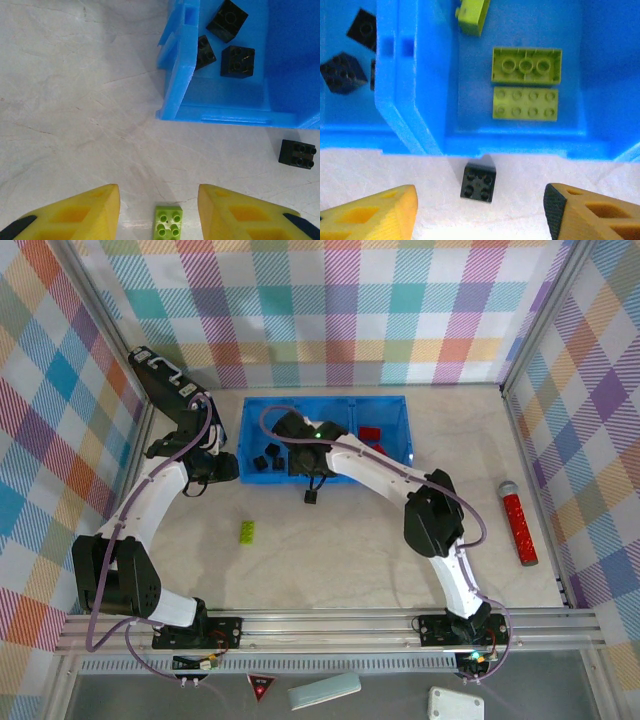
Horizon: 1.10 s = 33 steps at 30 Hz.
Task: Sort the legos into containers by color
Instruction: Pick up the lego from the center of the table.
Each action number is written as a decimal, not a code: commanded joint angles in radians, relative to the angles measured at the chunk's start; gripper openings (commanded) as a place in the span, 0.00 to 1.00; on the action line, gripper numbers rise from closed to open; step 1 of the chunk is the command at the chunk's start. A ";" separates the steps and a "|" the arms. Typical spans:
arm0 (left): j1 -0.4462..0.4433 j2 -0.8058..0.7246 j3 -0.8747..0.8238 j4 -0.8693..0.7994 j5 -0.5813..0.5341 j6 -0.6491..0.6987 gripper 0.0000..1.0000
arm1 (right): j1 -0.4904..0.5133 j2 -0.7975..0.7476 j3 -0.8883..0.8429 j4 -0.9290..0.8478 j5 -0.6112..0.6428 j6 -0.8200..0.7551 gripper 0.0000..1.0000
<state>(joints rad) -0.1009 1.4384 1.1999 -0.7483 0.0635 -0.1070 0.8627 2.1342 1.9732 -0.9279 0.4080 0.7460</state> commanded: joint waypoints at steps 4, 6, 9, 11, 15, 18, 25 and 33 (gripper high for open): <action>0.015 -0.027 -0.003 0.013 0.021 0.007 0.45 | 0.031 -0.068 -0.155 0.088 -0.037 0.136 0.67; 0.015 -0.027 -0.003 0.015 0.021 0.007 0.45 | 0.040 -0.071 -0.195 0.121 -0.044 0.163 0.67; 0.015 -0.025 -0.004 0.015 0.023 0.007 0.45 | 0.056 -0.065 -0.243 0.166 -0.028 0.191 0.65; 0.015 -0.025 -0.003 0.015 0.024 0.007 0.45 | 0.068 -0.063 -0.279 0.209 0.013 0.202 0.64; 0.015 -0.022 -0.003 0.014 0.027 0.007 0.45 | 0.093 -0.059 -0.360 0.328 0.104 0.196 0.62; 0.015 -0.022 -0.003 0.015 0.025 0.008 0.45 | 0.096 -0.027 -0.381 0.374 0.142 0.197 0.62; 0.015 -0.016 -0.003 0.013 0.020 0.007 0.45 | 0.096 0.023 -0.421 0.521 0.143 0.139 0.62; 0.015 -0.008 -0.002 0.011 0.018 0.009 0.45 | 0.096 0.065 -0.394 0.505 0.156 0.143 0.59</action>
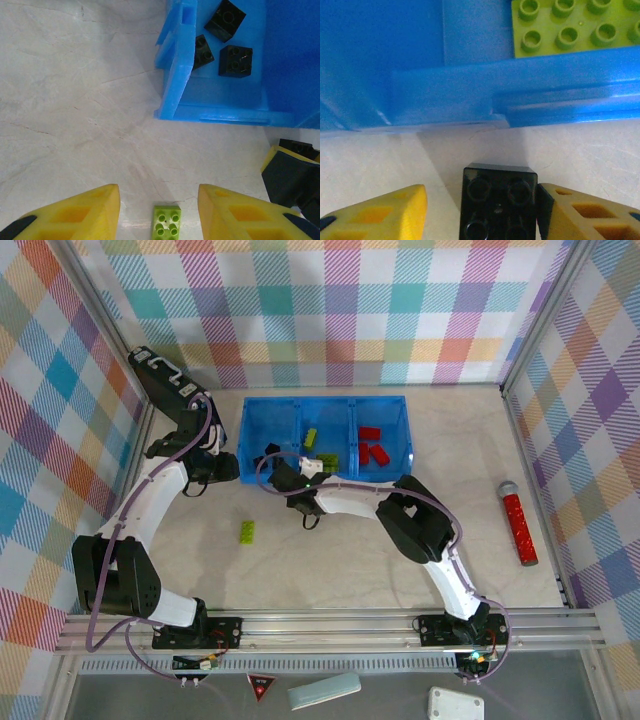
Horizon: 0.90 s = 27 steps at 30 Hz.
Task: Sort the legos into containers by color
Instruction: Pick up the lego from the center of the table.
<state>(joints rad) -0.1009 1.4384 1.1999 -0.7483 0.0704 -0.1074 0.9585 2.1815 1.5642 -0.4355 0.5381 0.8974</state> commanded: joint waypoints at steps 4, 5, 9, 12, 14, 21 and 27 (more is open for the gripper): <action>0.014 0.001 0.001 0.008 0.009 0.011 0.45 | 0.000 0.032 0.024 0.001 0.036 -0.009 0.56; 0.015 0.001 0.001 0.008 0.009 0.011 0.45 | 0.000 0.031 0.025 0.000 0.039 -0.008 0.54; 0.016 0.007 0.003 0.007 0.008 0.011 0.45 | 0.000 0.027 0.022 0.001 0.040 -0.011 0.49; 0.016 0.007 0.003 0.007 0.005 0.012 0.45 | 0.001 0.023 0.021 0.000 0.041 -0.017 0.43; 0.016 0.008 0.003 0.007 0.006 0.011 0.45 | 0.000 0.016 0.020 0.000 0.042 -0.019 0.41; 0.016 0.006 0.003 0.007 0.005 0.012 0.45 | 0.003 -0.012 0.006 -0.014 0.034 -0.022 0.35; 0.015 0.007 0.004 0.007 0.008 0.011 0.45 | 0.017 -0.052 -0.013 -0.031 0.033 -0.031 0.34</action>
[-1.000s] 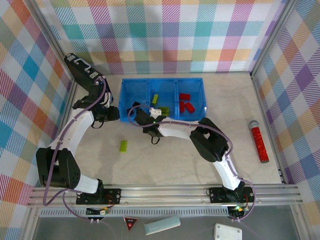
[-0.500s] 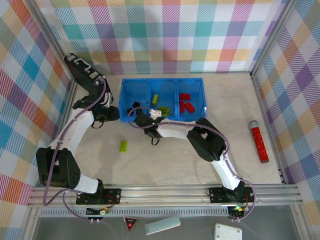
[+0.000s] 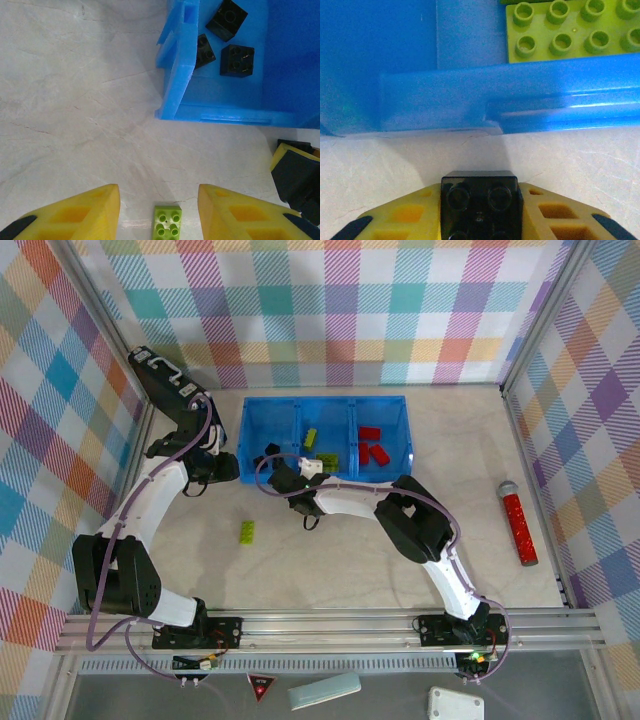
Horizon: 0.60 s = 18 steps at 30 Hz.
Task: Sort the legos into containers by color
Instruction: Pick up the lego from the center of the table.
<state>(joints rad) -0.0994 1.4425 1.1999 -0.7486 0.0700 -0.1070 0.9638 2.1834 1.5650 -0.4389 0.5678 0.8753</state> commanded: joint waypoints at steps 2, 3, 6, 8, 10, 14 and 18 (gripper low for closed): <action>0.015 0.002 0.004 0.008 0.008 0.010 0.45 | 0.021 -0.067 -0.021 -0.034 -0.005 -0.009 0.34; 0.015 0.002 0.004 0.008 0.008 0.010 0.45 | 0.026 -0.072 -0.025 -0.034 -0.011 -0.008 0.34; 0.015 0.001 0.004 0.008 0.009 0.010 0.45 | 0.049 -0.082 -0.028 -0.046 -0.024 -0.001 0.35; 0.015 0.001 0.003 0.008 0.007 0.010 0.45 | 0.068 -0.087 -0.021 -0.051 -0.030 -0.001 0.35; 0.015 0.000 0.004 0.008 0.008 0.010 0.45 | 0.080 -0.091 -0.009 -0.059 -0.034 -0.004 0.35; 0.015 -0.003 0.004 0.008 0.010 0.010 0.45 | 0.097 -0.090 0.033 -0.060 -0.045 -0.021 0.35; 0.015 -0.007 0.003 0.008 0.011 0.010 0.45 | 0.095 -0.079 0.092 -0.064 -0.047 -0.048 0.35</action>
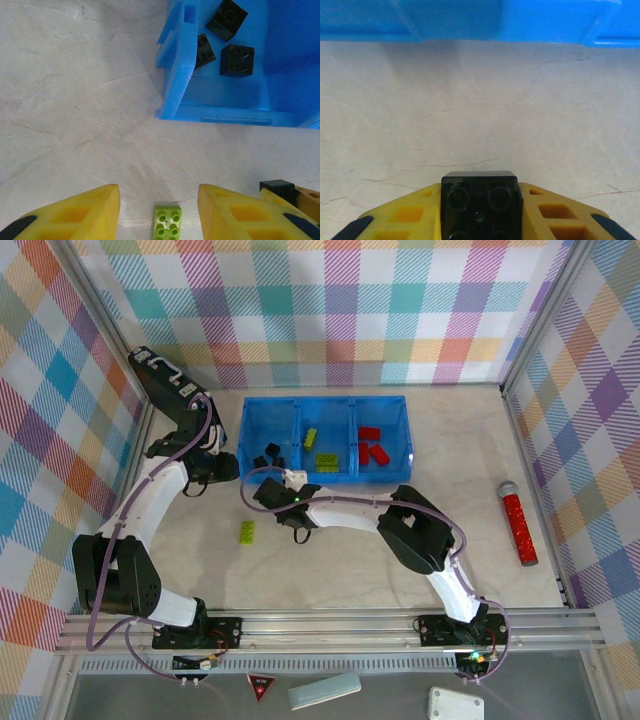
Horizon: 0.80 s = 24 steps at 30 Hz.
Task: Sort the legos into containers by color
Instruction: Pick up the lego from the center of the table, then place the lego in the container.
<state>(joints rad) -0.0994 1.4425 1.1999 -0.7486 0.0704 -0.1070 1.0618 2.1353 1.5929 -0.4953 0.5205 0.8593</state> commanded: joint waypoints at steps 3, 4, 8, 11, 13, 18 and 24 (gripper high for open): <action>0.015 -0.009 0.001 0.008 0.005 0.010 0.45 | -0.003 -0.020 0.119 -0.012 0.008 -0.068 0.35; 0.015 -0.010 0.001 0.007 -0.002 0.009 0.45 | -0.003 -0.015 0.142 -0.012 0.011 -0.083 0.35; 0.016 -0.002 0.003 0.000 -0.007 0.001 0.45 | -0.008 0.013 0.230 -0.020 0.017 -0.136 0.35; 0.018 -0.001 0.003 0.002 0.006 -0.004 0.45 | -0.018 0.039 0.291 -0.031 0.000 -0.157 0.35; 0.020 0.000 0.003 0.003 0.004 -0.006 0.45 | -0.029 0.058 0.326 -0.032 -0.013 -0.171 0.35; 0.020 -0.003 0.003 0.002 0.005 -0.007 0.45 | -0.055 0.114 0.419 -0.044 -0.054 -0.204 0.35; 0.024 -0.011 0.003 -0.005 -0.025 -0.002 0.45 | -0.090 0.182 0.521 -0.040 -0.081 -0.240 0.35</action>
<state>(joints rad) -0.0944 1.4425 1.1999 -0.7490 0.0635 -0.1108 0.9863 2.2906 2.0563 -0.5205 0.4591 0.6594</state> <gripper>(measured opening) 0.447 0.350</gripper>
